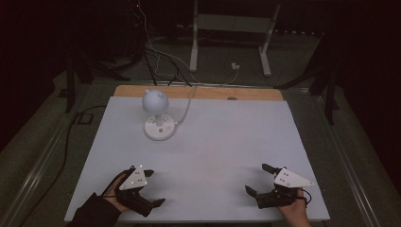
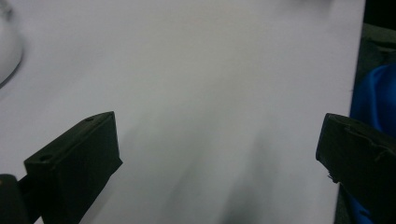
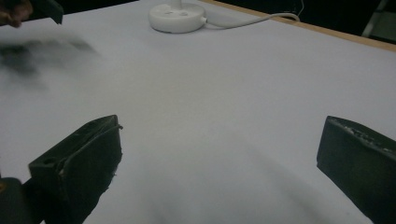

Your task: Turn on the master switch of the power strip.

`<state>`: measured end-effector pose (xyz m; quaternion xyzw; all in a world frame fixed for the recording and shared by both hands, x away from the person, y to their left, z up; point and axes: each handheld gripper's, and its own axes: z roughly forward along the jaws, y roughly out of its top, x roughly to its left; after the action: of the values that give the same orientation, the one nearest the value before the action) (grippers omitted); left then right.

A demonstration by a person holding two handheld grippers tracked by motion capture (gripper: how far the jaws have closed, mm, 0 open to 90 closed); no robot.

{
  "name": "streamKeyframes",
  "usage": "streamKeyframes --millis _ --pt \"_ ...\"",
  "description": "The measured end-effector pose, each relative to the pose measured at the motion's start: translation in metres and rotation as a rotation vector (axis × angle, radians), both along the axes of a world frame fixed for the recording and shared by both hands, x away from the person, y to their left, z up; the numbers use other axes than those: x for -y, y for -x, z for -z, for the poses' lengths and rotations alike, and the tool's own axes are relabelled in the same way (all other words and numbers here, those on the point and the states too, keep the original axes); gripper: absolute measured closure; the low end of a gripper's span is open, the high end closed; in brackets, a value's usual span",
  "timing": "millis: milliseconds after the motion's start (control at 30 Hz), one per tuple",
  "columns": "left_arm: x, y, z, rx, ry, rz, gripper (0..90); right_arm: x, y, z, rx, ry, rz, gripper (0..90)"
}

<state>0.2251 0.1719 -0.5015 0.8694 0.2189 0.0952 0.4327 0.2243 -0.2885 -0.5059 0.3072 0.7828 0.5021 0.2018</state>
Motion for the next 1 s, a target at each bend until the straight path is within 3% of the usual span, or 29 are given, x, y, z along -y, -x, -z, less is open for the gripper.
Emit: streamKeyframes --millis 567,1000 --pt "0.017 -0.009 -0.025 0.009 0.002 0.072 0.2 0.001 0.001 -0.001 -0.003 -0.025 -0.001 0.0" --pt "0.022 -0.022 -0.039 0.020 0.007 0.070 0.2 0.002 0.001 -0.003 0.000 -0.041 0.000 0.0"
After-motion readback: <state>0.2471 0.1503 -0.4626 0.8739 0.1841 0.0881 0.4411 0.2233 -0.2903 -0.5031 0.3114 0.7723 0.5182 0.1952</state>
